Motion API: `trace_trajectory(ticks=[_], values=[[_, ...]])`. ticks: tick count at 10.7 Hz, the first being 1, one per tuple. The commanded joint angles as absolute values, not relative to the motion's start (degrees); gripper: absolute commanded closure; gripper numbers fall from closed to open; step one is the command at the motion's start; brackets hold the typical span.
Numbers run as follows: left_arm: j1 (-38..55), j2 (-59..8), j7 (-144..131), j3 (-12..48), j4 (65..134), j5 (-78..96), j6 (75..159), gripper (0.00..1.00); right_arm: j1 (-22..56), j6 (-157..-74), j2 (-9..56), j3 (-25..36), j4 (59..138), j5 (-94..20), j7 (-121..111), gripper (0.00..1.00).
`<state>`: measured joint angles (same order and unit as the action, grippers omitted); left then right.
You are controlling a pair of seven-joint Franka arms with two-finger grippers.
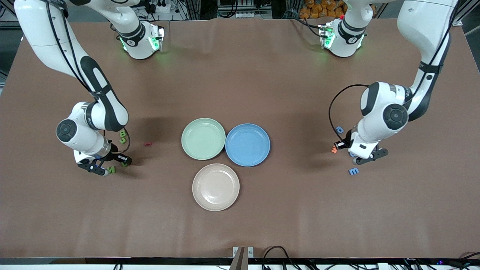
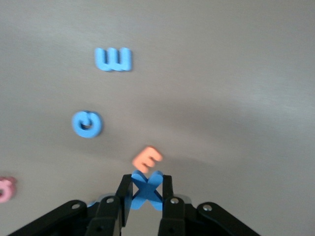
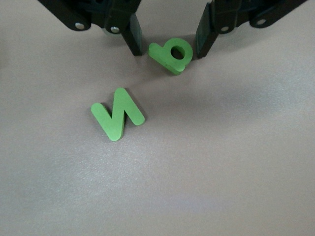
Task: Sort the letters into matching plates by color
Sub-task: 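Close the left gripper on the X while the right gripper grasps the a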
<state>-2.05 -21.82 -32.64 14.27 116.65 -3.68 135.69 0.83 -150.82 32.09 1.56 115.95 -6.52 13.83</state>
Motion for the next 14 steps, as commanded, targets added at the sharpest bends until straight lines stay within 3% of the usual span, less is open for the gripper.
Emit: trace_trajectory(ticks=[1, 7, 14], values=[[3.1, -24.5, -41.7, 14.5, 112.2, -4.7, 134.7, 1.00, 0.5, -152.3, 32.0, 1.4, 116.6, -6.1, 13.4, 0.47], [9.0, -27.5, -50.4, 14.5, 106.3, -4.7, 134.8, 1.00, 0.4, -152.8, 32.1, 1.5, 116.7, -5.2, 13.3, 0.64], [17.0, -29.0, -58.3, 14.5, 103.7, -4.7, 134.7, 1.00, 0.9, -151.2, 30.1, 1.4, 116.6, -5.2, 13.6, 0.65]])
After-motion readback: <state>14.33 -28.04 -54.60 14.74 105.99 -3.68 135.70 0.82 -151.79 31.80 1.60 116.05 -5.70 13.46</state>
